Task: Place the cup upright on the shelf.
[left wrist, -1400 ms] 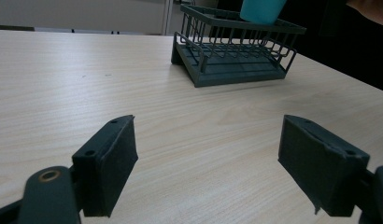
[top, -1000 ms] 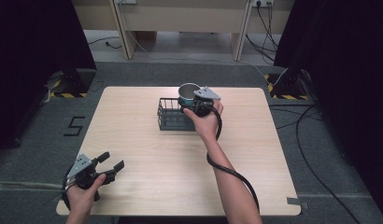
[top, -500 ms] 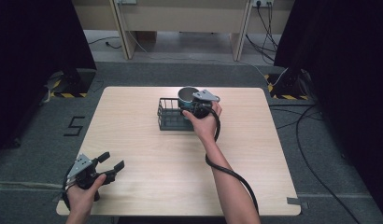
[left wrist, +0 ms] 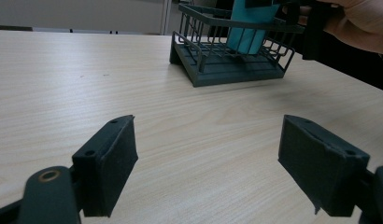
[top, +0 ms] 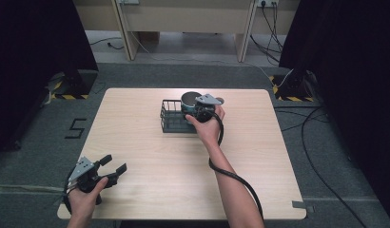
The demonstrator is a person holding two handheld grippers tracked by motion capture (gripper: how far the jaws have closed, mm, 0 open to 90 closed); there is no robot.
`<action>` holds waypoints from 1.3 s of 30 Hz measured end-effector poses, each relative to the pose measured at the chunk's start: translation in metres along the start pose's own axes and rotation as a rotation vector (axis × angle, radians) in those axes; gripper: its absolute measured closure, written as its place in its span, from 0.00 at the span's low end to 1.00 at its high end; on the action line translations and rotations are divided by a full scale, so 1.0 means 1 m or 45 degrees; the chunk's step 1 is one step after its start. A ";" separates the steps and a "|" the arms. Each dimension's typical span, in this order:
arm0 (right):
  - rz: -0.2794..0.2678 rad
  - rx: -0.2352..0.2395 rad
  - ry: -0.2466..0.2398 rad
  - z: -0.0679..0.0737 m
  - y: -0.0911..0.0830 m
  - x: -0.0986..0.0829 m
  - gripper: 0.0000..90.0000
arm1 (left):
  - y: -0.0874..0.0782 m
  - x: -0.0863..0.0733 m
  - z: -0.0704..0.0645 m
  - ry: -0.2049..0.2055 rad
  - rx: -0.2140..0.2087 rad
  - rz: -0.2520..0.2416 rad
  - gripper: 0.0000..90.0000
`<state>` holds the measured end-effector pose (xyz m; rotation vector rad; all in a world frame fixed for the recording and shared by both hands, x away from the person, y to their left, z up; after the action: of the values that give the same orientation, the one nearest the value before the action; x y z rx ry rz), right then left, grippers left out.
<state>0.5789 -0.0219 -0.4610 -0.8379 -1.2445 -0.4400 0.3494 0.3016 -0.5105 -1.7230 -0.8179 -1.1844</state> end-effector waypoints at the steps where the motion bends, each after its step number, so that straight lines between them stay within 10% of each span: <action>1: -0.001 0.003 0.000 0.000 0.000 -0.001 0.16 | 0.000 0.000 0.000 0.001 0.000 0.000 0.21; 39: -0.028 -0.009 -0.010 0.014 -0.051 -0.003 0.17 | 0.001 0.000 -0.002 0.008 -0.004 0.001 0.21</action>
<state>0.5328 -0.0438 -0.4467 -0.8330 -1.2614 -0.4594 0.3491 0.2995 -0.5102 -1.7212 -0.8112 -1.1908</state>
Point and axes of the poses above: each handheld gripper's, and its own axes: y roughly forward along the jaws, x roughly out of its top, z roughly to its left, the point moved 4 cm from there along y, roughly forward along the jaws, and after that the axes turned 8 degrees about x, right-handed, at the moved point
